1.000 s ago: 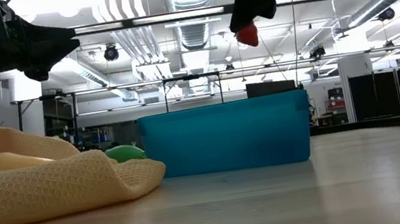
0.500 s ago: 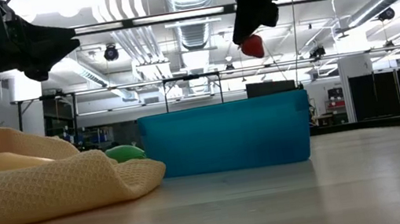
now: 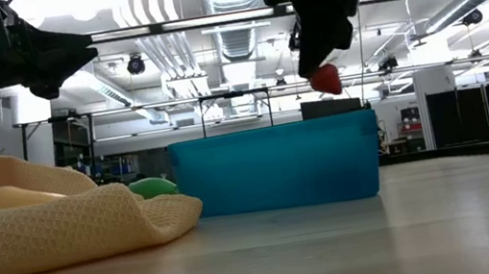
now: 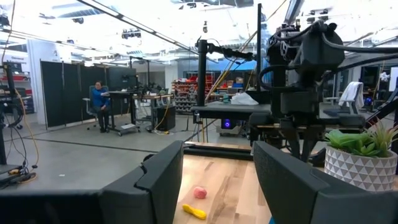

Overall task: Pick and placing Produce into tupperware
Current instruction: Put the strawberry into the blue bin

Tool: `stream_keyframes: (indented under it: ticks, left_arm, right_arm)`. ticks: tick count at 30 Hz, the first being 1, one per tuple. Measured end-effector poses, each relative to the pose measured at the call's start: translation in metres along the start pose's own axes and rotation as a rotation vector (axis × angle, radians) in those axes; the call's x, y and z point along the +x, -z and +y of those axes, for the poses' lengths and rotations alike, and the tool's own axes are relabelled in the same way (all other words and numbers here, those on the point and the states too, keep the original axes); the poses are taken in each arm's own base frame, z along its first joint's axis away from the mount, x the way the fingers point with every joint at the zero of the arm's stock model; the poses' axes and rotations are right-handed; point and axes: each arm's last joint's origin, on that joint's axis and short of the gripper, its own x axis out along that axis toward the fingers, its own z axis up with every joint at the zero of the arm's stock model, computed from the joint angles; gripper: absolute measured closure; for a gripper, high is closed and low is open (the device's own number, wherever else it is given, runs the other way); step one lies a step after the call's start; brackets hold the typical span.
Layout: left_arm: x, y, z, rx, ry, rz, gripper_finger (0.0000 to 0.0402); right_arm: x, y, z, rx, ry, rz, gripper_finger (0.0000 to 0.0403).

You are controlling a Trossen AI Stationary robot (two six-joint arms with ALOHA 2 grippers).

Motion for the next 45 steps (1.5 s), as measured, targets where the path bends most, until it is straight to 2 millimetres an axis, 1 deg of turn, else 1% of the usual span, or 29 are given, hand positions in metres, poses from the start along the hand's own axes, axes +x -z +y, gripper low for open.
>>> stream_keyframes:
  ticks: [5, 11, 23, 45]
  left_arm:
    - [0.000, 0.001, 0.000, 0.002, 0.001, 0.008, 0.0218]
    - [0.000, 0.001, 0.000, 0.002, 0.000, 0.006, 0.0218]
    - [0.001, 0.002, 0.000, 0.007, -0.003, 0.020, 0.0218]
    - [0.001, 0.002, 0.000, 0.007, -0.006, 0.022, 0.0218]
  right_arm:
    - [0.005, 0.003, -0.001, 0.007, -0.002, -0.010, 0.0394]
    - [0.026, 0.011, -0.002, 0.005, 0.006, 0.013, 0.0394]
    - [0.048, 0.017, -0.003, -0.007, 0.024, 0.058, 0.0394]
    - [0.051, 0.018, -0.003, 0.000, 0.026, 0.062, 0.0394]
